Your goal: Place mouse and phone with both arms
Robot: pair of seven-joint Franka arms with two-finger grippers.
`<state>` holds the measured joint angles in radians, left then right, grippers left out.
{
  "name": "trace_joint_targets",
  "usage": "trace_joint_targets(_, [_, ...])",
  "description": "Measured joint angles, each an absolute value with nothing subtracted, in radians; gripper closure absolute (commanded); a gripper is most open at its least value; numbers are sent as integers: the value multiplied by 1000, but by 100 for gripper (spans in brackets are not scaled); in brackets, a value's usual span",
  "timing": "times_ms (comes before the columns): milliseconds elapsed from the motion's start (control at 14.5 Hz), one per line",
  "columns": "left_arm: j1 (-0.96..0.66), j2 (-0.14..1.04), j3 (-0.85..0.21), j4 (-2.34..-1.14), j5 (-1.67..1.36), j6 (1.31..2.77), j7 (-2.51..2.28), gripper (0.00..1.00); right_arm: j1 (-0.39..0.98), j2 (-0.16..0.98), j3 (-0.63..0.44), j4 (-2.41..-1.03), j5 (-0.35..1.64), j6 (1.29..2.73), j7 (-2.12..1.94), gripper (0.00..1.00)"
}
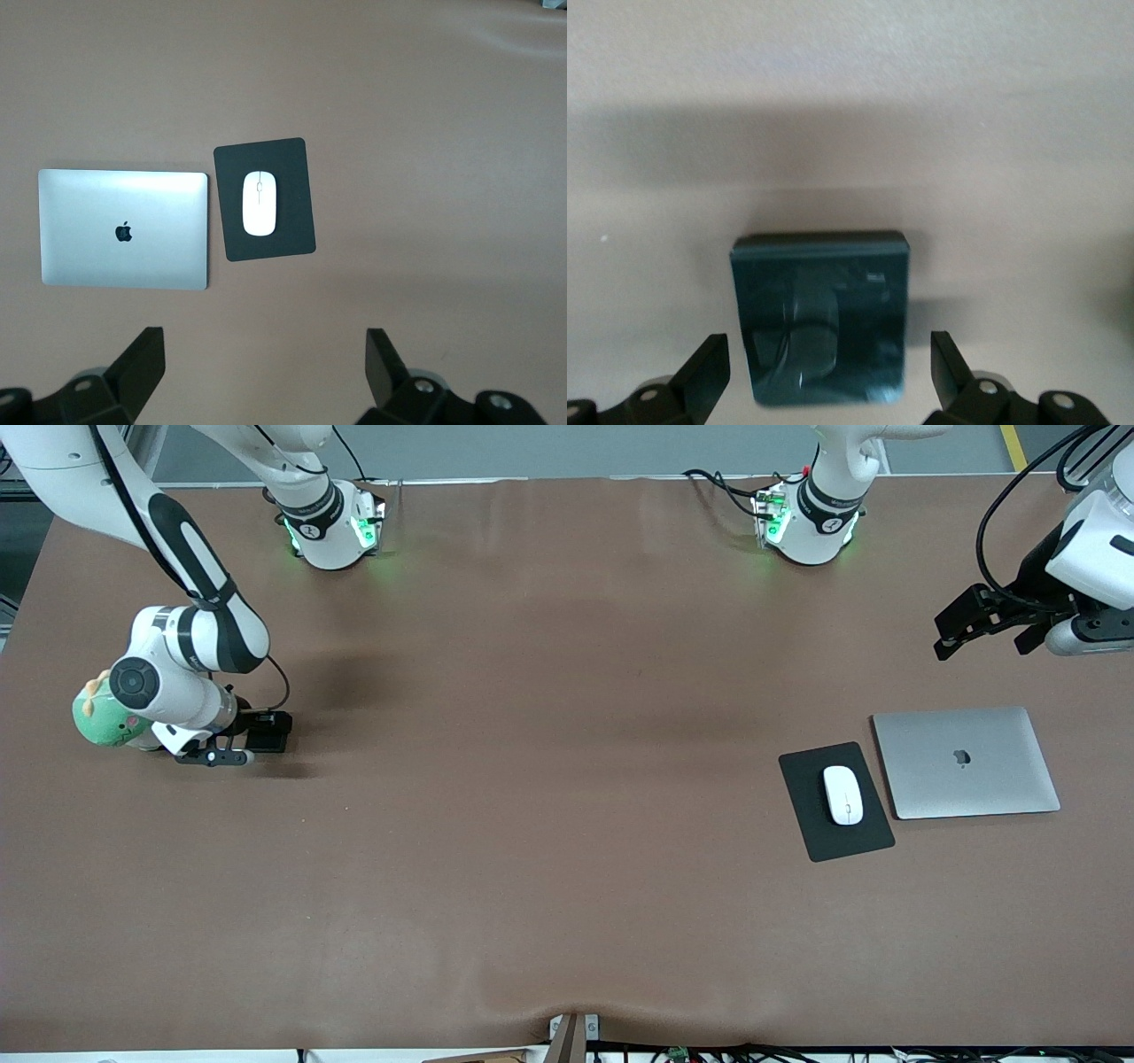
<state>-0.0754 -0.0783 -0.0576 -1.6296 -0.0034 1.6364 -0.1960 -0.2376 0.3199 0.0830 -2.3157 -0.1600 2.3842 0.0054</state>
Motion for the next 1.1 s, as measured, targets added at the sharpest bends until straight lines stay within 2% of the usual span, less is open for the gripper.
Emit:
trace_joint_targets(206, [-74,-77,-57,-1630,-3,1636,-196,0,-236,296,95,-2158,-156,2104,5,0])
trace_joint_targets(550, [-74,-73,-56,-1629,-3,1636,-196,0,-230,272,108,-1917,-73,1772,-47,0])
trace_joint_targets(894, [-73,-56,-55,-1606,-3,1643,-196,0,-230,271,106,-1702,-37,1591,-200,0])
trace_joint_targets(1101, [-73,-27,-55,-1577,-3,1643,-196,0,-230,271,108,-1605,-10,1542,-227,0])
